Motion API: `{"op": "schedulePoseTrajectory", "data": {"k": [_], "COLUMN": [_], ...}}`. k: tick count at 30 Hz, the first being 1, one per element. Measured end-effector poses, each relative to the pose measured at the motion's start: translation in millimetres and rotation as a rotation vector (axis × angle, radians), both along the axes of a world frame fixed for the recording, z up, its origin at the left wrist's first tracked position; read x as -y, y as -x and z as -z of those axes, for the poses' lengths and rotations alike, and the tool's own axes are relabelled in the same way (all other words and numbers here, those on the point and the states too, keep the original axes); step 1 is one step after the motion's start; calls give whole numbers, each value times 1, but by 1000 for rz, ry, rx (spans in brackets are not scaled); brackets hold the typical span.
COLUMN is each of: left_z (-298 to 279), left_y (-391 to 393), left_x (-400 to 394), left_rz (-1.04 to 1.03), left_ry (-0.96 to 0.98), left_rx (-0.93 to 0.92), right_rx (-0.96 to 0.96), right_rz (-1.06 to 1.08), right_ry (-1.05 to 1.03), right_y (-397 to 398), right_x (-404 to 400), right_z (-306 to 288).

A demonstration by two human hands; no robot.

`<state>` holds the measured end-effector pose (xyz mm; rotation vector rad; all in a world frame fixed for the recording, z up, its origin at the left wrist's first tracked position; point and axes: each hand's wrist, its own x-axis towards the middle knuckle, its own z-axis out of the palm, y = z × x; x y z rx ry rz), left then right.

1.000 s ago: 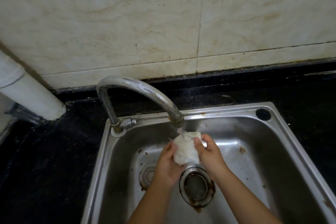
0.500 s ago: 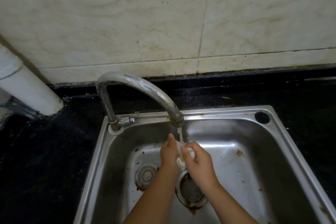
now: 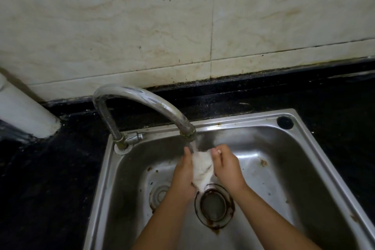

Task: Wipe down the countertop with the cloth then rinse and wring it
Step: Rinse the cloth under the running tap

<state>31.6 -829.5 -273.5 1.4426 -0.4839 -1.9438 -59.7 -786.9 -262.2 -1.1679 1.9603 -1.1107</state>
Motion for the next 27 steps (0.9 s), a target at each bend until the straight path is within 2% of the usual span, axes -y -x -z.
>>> {"op": "schedulePoseTrajectory", "data": {"k": [3, 6, 10, 13, 17, 20, 25, 27], "left_z": [-1, 2, -3, -11, -11, -10, -11, -14], "left_y": [-11, -13, 0, 7, 16, 21, 19, 10], "left_x": [3, 0, 3, 4, 1, -8, -4, -3], "left_rz": [-38, -49, -94, -12, 28, 80, -43, -121], "left_ry": [-19, -70, 18, 138, 60, 33, -109, -72], "left_rx": [-44, -126, 16, 162, 161, 149, 109, 87], "right_rx": [251, 339, 278, 205, 61, -38, -32, 58], "right_rz": [106, 4, -105, -114, -24, 58, 12, 15], "right_ry": [110, 88, 70, 59, 91, -2, -31, -4], "right_y": [6, 5, -9, -24, -38, -19, -3, -3], "right_x": [-2, -6, -20, -30, -27, -10, 6, 7], "right_z": [-8, -15, -14, -13, -11, -4, 6, 5]}}
